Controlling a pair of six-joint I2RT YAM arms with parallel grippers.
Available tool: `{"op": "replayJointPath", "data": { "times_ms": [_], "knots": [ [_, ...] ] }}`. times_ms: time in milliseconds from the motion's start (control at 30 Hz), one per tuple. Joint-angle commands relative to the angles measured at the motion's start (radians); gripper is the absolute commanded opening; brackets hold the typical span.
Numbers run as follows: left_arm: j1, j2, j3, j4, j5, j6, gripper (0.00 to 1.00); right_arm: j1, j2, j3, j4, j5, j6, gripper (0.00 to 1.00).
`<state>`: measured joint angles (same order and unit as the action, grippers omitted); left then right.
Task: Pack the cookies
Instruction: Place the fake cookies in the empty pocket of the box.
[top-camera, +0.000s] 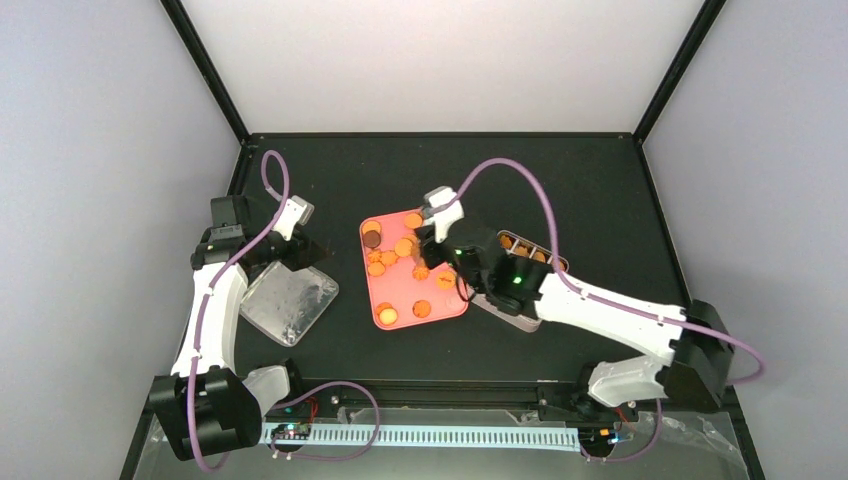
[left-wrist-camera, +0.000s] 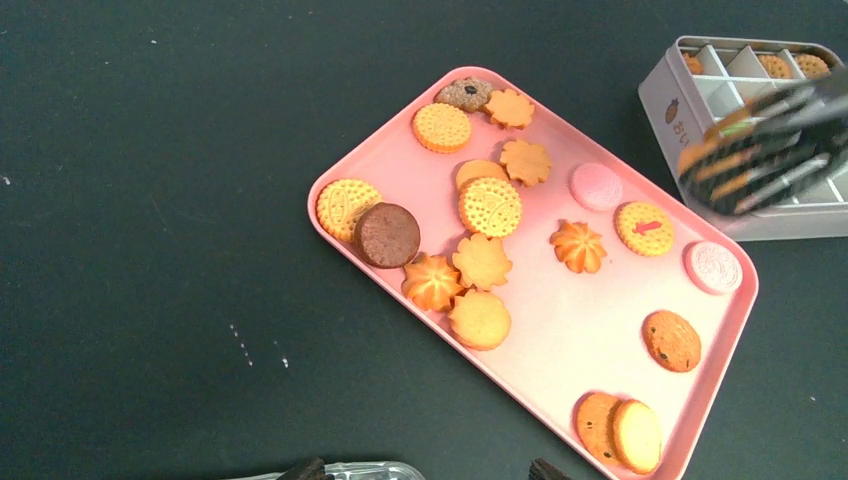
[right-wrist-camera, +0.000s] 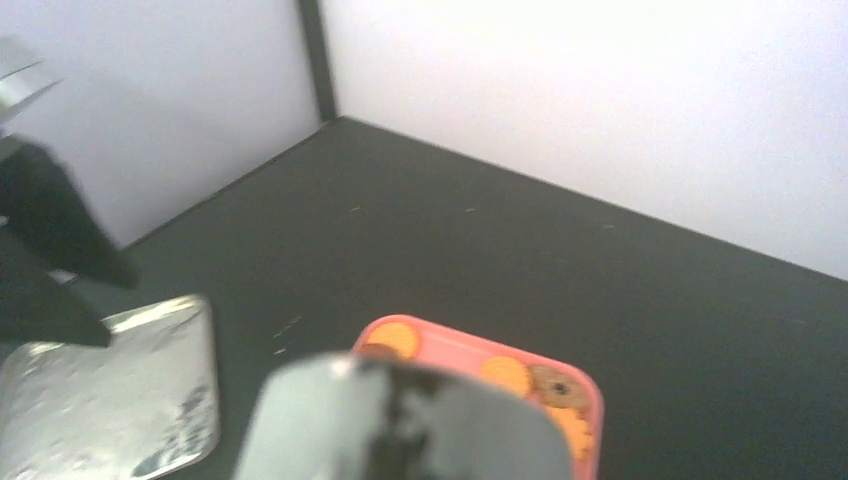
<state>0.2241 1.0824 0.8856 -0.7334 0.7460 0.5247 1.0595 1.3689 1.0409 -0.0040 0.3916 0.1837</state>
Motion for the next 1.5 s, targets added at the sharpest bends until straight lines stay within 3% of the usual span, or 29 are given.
{"op": "replayJointPath", "data": {
  "times_ms": [0, 267, 467, 1033, 1233, 1467],
  "knots": [
    [0.008, 0.004, 0.018, -0.011, 0.032, 0.019, 0.53, -0.076, -0.125, -0.084, -0.032, 0.104, -0.015, 0.21],
    [0.009, 0.007, 0.018, -0.015, 0.042, 0.025, 0.52, -0.23, -0.297, -0.227, -0.065, 0.126, 0.026, 0.22],
    [0.008, 0.009, 0.018, -0.013, 0.05, 0.021, 0.52, -0.281, -0.305, -0.239, -0.079, 0.134, 0.028, 0.23],
    [0.008, 0.013, 0.014, -0.018, 0.055, 0.026, 0.52, -0.332, -0.234, -0.232, -0.039, 0.113, 0.005, 0.33],
    [0.009, 0.013, 0.019, -0.02, 0.057, 0.026, 0.52, -0.335, -0.222, -0.225, -0.041, 0.097, -0.002, 0.41],
    [0.008, 0.007, 0.028, -0.026, 0.056, 0.026, 0.52, -0.335, -0.255, -0.219, -0.046, 0.083, -0.001, 0.41]
  ]
}}
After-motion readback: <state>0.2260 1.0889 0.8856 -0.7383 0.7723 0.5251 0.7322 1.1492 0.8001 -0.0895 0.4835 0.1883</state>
